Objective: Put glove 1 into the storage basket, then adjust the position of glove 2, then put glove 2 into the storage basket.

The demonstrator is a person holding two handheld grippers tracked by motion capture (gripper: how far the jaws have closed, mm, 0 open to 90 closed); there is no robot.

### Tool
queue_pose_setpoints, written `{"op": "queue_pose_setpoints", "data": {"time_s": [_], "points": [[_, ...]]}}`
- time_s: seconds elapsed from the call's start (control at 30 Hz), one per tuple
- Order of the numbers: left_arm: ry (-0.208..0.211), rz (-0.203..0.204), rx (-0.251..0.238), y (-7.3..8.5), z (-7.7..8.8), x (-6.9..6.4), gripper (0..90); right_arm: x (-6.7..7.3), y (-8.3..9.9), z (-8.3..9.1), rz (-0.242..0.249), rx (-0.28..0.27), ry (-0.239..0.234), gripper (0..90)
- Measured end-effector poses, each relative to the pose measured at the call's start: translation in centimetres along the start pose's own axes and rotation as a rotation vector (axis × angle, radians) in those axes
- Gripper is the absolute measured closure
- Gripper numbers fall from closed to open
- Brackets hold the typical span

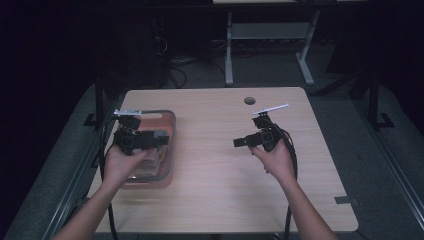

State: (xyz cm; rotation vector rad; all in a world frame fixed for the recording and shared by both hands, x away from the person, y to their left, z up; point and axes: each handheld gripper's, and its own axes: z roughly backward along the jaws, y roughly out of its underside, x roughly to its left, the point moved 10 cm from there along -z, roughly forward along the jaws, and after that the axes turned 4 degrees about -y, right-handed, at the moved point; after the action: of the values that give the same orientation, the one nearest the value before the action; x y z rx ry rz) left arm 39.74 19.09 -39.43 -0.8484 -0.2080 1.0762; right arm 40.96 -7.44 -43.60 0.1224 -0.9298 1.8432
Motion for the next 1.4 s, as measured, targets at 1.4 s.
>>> {"op": "queue_pose_setpoints", "data": {"time_s": [1.4], "points": [[0.1,-0.093,0.033,0.3,-3.2,-6.8,25.7,-5.0,3.7,1.7,-0.074,0.009,0.055,42.9]]}}
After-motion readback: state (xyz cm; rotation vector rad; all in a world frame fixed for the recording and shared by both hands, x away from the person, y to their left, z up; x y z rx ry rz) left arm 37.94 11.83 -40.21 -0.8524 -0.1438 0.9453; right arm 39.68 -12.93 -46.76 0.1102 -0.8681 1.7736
